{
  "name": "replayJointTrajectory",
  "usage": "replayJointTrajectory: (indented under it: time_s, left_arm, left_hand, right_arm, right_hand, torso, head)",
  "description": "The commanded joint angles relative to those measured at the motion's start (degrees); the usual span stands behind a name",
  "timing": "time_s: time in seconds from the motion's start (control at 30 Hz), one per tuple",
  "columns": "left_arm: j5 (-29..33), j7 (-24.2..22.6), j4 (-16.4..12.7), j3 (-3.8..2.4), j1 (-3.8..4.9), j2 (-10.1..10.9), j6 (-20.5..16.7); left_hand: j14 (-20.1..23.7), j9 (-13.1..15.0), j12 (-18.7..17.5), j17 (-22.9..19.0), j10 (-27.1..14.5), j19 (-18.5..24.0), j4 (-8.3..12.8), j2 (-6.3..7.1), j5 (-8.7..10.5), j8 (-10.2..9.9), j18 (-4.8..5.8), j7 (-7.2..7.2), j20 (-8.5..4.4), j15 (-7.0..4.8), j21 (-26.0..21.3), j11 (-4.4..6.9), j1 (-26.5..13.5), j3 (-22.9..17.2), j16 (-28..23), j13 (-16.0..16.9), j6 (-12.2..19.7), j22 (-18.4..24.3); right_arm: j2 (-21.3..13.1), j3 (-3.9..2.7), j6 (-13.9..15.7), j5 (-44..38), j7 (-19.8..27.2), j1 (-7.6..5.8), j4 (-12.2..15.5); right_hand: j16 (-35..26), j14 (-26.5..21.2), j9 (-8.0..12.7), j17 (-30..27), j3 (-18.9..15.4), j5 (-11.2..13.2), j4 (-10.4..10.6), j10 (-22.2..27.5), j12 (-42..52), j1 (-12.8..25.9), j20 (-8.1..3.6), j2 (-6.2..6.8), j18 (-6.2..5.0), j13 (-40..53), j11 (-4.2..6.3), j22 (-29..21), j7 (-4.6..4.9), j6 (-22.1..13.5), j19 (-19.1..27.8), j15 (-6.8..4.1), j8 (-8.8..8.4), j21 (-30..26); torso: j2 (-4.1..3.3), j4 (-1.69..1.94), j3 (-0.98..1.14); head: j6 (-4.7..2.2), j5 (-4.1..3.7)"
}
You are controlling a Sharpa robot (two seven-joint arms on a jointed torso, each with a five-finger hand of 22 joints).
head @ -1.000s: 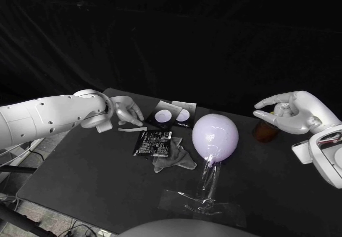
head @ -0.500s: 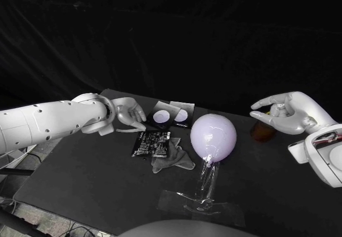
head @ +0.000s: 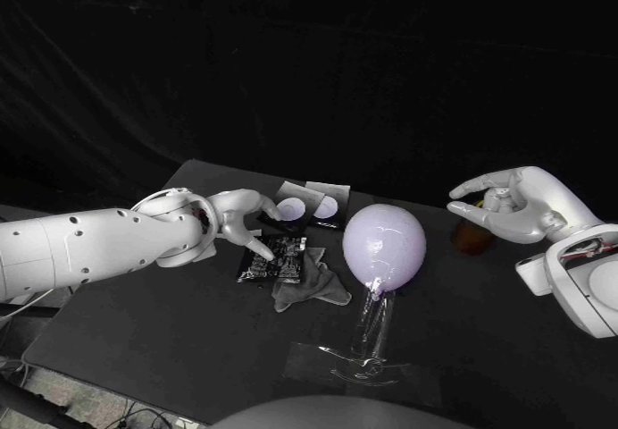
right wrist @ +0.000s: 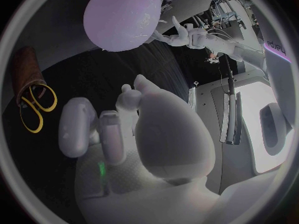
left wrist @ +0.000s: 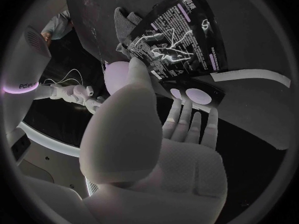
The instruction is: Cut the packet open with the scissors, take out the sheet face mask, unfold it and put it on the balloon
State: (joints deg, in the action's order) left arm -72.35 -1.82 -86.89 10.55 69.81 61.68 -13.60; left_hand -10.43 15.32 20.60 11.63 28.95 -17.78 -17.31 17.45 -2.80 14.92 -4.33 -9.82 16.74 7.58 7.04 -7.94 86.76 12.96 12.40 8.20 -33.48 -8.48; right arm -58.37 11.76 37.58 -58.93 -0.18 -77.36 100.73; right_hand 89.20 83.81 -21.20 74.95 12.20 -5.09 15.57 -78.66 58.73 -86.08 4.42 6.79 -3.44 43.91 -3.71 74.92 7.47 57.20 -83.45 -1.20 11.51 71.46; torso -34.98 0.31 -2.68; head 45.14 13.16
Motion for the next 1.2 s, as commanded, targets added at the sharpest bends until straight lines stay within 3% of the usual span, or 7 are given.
replayJointTrajectory:
  time_s: [0.03,0.2,0.37,0.57,0.63,0.67,1.2]
  left_arm:
    - [-5.85,-0.31,-0.47,0.01,-1.26,0.02,-2.61]
    - [-6.81,-0.3,-0.81,0.03,-2.93,0.05,-2.56]
    - [-7.06,-0.33,-1.29,0.04,-3.75,-0.07,-2.55]
    - [-7.01,-0.27,-2.02,0.04,-4.62,-0.4,-2.49]
    - [-6.95,-0.17,-2.32,0.04,-4.85,-0.42,-2.27]
    - [-6.94,-0.11,-2.47,0.04,-4.93,-0.42,-2.17]
    - [-8.07,1.48,-1.21,0.01,-6.62,-2.02,-1.93]
  left_hand:
    - [1.27,-0.2,-1.29,-1.14,-2.05,2.62,0.01,0.34,-0.21,-0.26,1.03,0.13,0.05,-0.13,-1.16,0.11,-0.37,0.26,-1.36,-0.6,1.11,1.23]
    - [3.97,-2.75,-7.33,-3.02,-11.32,6.29,0.08,0.55,-0.14,-3.89,0.94,2.53,-0.05,-0.45,-2.99,1.51,-1.49,0.65,-3.97,-3.21,10.03,2.83]
    - [5.08,-4.09,-9.02,-4.36,-13.57,7.72,0.03,0.57,-0.13,-5.23,0.93,2.1,0.0,-0.11,-3.6,1.49,-1.53,0.53,-5.39,-3.91,13.36,3.53]
    - [6.14,-4.29,-10.16,-5.58,-15.24,8.6,0.01,0.61,-0.15,-5.53,0.92,1.28,-0.04,-0.06,-3.96,0.76,-1.64,0.47,-6.65,-4.38,14.3,3.94]
    - [6.42,-4.43,-10.7,-5.77,-16.13,8.74,0.02,0.65,-0.16,-5.8,0.91,0.26,-0.04,0.24,-4.04,-0.24,-1.75,0.49,-6.91,-4.6,15.06,3.99]
    - [6.71,-4.59,-11.32,-5.91,-17.26,8.94,-0.02,0.62,-0.14,-6.21,0.82,-2.16,-0.07,1.96,-4.2,-2.43,-1.85,0.5,-7.17,-4.89,16.63,4.08]
    - [4.16,-2.81,-9.27,-4.06,-14.39,6.88,0.03,0.62,-0.21,-3.66,0.03,-2.01,-0.38,1.87,-3.52,-2.17,-0.46,0.33,-5.16,-4.32,15.27,3.35]
  right_arm:
    - [0.07,-0.02,-0.59,-0.2,0.86,0.11,0.04]
    - [0.0,-0.02,-0.55,-0.2,0.91,0.19,0.05]
    - [0.01,-0.02,-0.52,-0.21,0.93,0.24,0.03]
    - [0.0,-0.02,-0.54,-0.21,0.91,0.3,0.05]
    - [-0.05,-0.02,-0.57,-0.21,0.89,0.31,0.07]
    - [-0.07,-0.02,-0.58,-0.21,0.88,0.31,0.08]
    - [-0.43,-0.02,-1.14,-0.21,0.85,0.34,0.33]
  right_hand:
    - [0.16,5.57,-0.05,11.93,0.24,0.29,-0.04,-7.91,25.53,0.29,0.04,0.03,0.16,41.61,0.94,10.72,0.12,-0.5,-1.74,-0.07,-0.15,-0.39]
    - [0.13,5.55,-0.05,11.83,0.25,0.3,-0.04,-7.87,25.47,0.3,0.05,0.05,0.13,41.57,0.92,10.68,0.14,-0.54,-1.69,-0.06,-0.17,-0.57]
    - [0.13,5.55,-0.05,11.83,0.25,0.3,-0.04,-7.87,25.47,0.3,0.05,0.05,0.13,41.57,0.92,10.68,0.14,-0.54,-1.69,-0.06,-0.17,-0.57]
    - [0.1,5.52,-0.05,11.68,0.26,0.29,-0.04,-7.86,25.46,0.32,0.07,0.06,0.12,41.57,0.9,10.66,0.17,-0.59,-1.65,-0.04,-0.18,-0.67]
    - [0.1,5.52,-0.05,11.68,0.26,0.29,-0.04,-7.86,25.46,0.32,0.07,0.06,0.12,41.57,0.9,10.66,0.17,-0.59,-1.65,-0.04,-0.18,-0.67]
    - [0.1,5.52,-0.05,11.68,0.26,0.29,-0.04,-7.86,25.46,0.32,0.07,0.06,0.12,41.57,0.9,10.66,0.17,-0.59,-1.65,-0.04,-0.18,-0.67]
    - [0.11,5.53,-0.09,11.76,0.4,0.14,-0.11,-7.9,25.55,0.23,0.11,-0.01,0.14,41.66,0.89,10.68,0.16,-0.56,-1.66,0.0,-0.12,-0.55]
  torso:
    - [0.05,0.04,-0.04]
    - [-0.06,0.02,-0.08]
    - [-0.03,0.05,-0.02]
    - [0.02,-0.05,0.04]
    - [0.03,-0.06,0.07]
    - [0.03,-0.06,0.08]
    - [-0.05,-0.1,0.0]
  head:
    - [0.11,-0.02]
    - [0.1,-0.13]
    - [0.18,-0.13]
    - [0.38,-0.03]
    - [0.4,-0.03]
    - [0.4,-0.04]
    - [0.43,-0.5]
